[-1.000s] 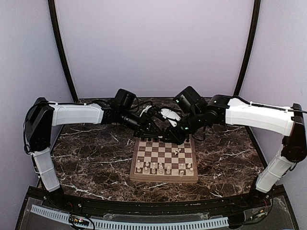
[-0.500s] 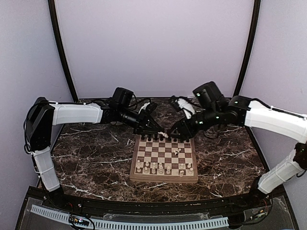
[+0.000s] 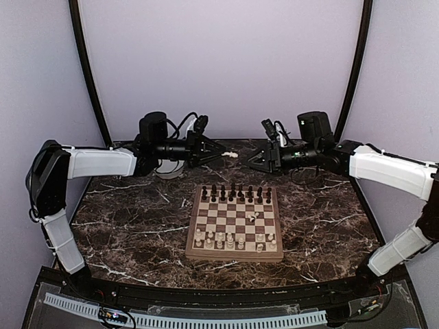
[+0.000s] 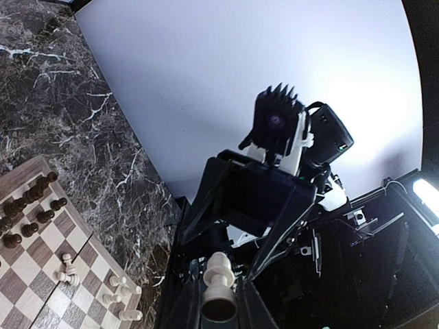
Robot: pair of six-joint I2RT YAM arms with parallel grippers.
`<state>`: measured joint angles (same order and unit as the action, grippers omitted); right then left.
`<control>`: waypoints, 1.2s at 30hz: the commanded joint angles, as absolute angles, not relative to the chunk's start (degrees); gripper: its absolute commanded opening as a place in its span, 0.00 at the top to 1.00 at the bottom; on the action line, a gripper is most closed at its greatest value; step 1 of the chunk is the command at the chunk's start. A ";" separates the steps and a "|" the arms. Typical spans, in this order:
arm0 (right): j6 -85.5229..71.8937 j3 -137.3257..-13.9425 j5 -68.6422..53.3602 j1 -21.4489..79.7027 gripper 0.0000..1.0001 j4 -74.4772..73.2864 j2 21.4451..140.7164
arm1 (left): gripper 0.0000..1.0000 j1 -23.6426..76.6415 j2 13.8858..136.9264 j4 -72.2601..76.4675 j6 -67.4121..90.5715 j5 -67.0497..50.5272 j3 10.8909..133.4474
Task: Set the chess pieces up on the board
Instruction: Pass from the left arm to the right
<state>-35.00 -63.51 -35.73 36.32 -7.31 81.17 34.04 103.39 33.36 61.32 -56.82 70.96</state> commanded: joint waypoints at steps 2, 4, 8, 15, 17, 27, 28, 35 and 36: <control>-38.79 -65.14 -42.04 36.08 0.42 -1.51 82.47 | 0.94 34.28 103.48 46.86 68.14 -55.86 68.69; -39.11 -65.71 -42.08 36.12 0.42 -0.97 83.14 | 0.94 34.28 103.39 47.15 68.39 -55.89 68.04; -40.42 -66.19 -42.43 36.10 0.42 1.43 84.47 | 0.95 34.36 103.15 47.32 68.71 -56.14 66.92; -42.11 -67.01 -42.79 36.12 0.44 4.67 86.61 | 0.95 35.68 103.00 45.17 67.35 -56.95 68.24; -42.63 -67.14 -43.12 36.12 0.47 5.63 87.12 | 0.95 36.10 103.35 45.02 67.37 -57.24 68.77; -43.72 -65.67 -44.09 36.08 0.70 8.35 86.06 | 0.95 36.98 104.14 45.10 67.74 -57.07 69.17; -43.72 -65.66 -44.26 36.17 0.73 8.47 86.09 | 0.95 37.04 104.21 45.14 67.85 -56.97 69.21; -42.78 -66.61 -45.26 36.29 0.72 6.99 86.42 | 0.95 37.24 104.43 46.85 68.75 -56.22 68.96; -42.66 -66.69 -45.31 36.30 0.72 6.64 86.47 | 0.95 37.26 104.42 46.89 68.74 -56.11 68.92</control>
